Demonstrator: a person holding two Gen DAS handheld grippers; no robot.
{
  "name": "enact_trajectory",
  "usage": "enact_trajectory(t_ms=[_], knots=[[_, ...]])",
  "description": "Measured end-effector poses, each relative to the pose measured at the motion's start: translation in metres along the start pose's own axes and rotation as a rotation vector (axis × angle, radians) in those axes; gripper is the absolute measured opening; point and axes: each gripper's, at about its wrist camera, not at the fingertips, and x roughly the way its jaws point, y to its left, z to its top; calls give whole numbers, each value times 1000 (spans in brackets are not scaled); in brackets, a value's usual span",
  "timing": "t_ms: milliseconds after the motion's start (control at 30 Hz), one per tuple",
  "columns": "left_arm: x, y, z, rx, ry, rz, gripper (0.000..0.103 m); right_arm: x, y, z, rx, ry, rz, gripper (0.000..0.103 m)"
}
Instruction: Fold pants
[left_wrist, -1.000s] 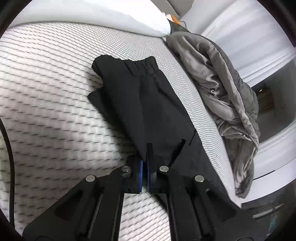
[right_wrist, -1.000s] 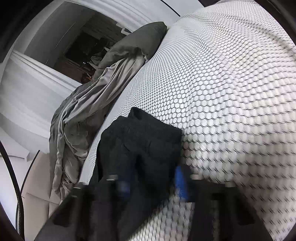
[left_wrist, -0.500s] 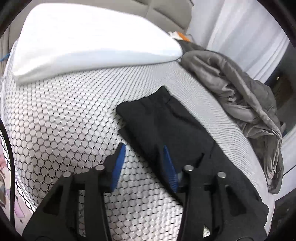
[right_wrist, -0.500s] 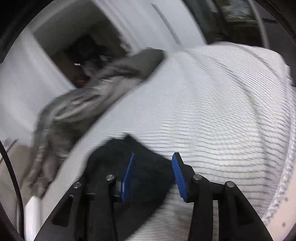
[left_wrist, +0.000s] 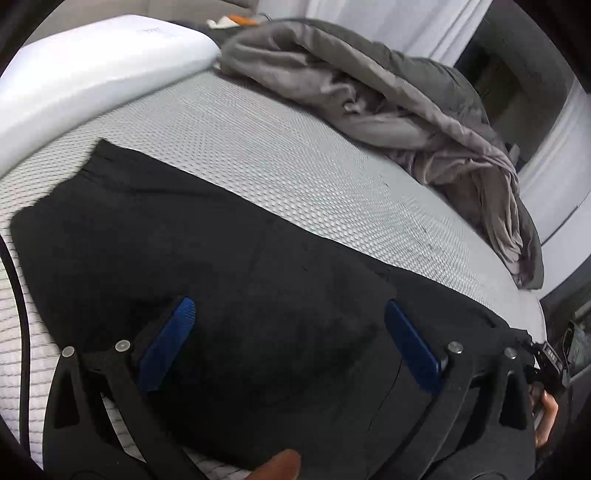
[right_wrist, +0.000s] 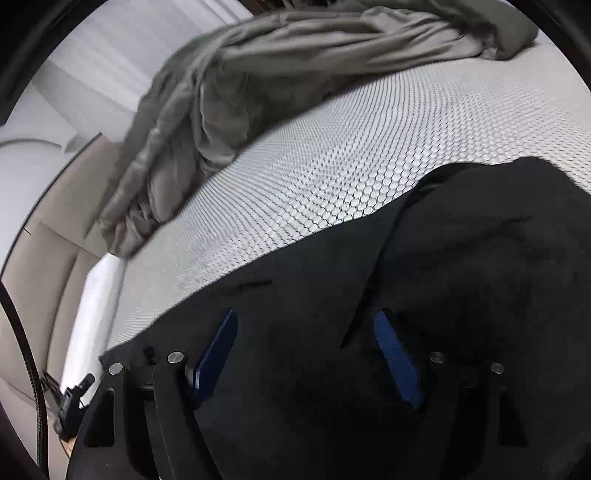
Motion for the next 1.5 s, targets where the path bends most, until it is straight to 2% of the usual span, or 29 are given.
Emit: enact_trajectory(t_ms=[67,133,167,200,233,267,300,333,433,467,533,567,600,700,767,867,933,1033,1167,1233,1267,1333,1367,1400,1467,1500], knots=[[16,-10,10,0,35,-16,102,12,0,6,-28,-4,-2,76],[22,-16,14,2,38,-30,102,25,-3,12,-44,16,-53,50],[21,-17,16,10,28,-35,102,26,-4,15,-38,9,-57,22],[19,-17,16,24,15,-37,102,24,-4,16,-39,-7,-44,5],[27,-21,18,30,15,-30,102,17,-2,19,-48,-65,-17,3],[29,-22,19,31,19,-21,102,5,-1,21,-46,-158,-2,1],[31,-21,19,27,19,-17,102,-6,-3,24,-21,-246,-14,1],[32,-18,20,22,17,-20,102,-13,-6,26,2,-299,-41,1],[41,-12,21,14,31,2,102,-4,-11,27,16,-284,-154,1],[43,-9,21,7,35,1,102,1,-13,26,22,-262,-169,4],[45,-5,21,-2,43,6,102,7,-13,25,29,-195,-183,24],[44,-4,20,6,41,12,102,5,-11,23,24,-189,-173,47],[43,-5,19,19,36,20,102,-1,-9,20,14,-198,-173,60],[34,-6,12,51,25,47,102,-27,-4,12,-1,-204,-156,76],[29,-15,4,96,18,52,102,-48,-2,2,-1,-203,-127,77],[28,-42,-13,208,49,50,102,-65,12,-21,-68,-169,-127,85],[25,-71,-31,306,59,6,102,-73,24,-36,-158,-139,-156,86],[23,-104,-51,387,98,-62,102,-74,40,-61,-276,-116,-181,88],[36,-137,-73,423,203,-136,102,-55,51,-87,-394,-38,-200,89],[46,-147,-82,444,233,-121,102,-41,55,-99,-461,23,-210,89],[54,-151,-86,469,250,-88,102,-35,55,-105,-509,45,-230,88],[66,-152,-94,501,273,-29,102,-22,56,-124,-663,82,-357,88],[70,-149,-96,511,286,-16,102,-20,50,-129,-700,89,-403,88],[72,-148,-97,518,290,-13,102,-21,39,-132,-709,95,-427,89],[70,-146,-99,545,287,-20,102,-38,16,-128,-641,87,-382,89],[70,-145,-100,554,287,-23,102,-47,4,-125,-621,79,-431,89]])
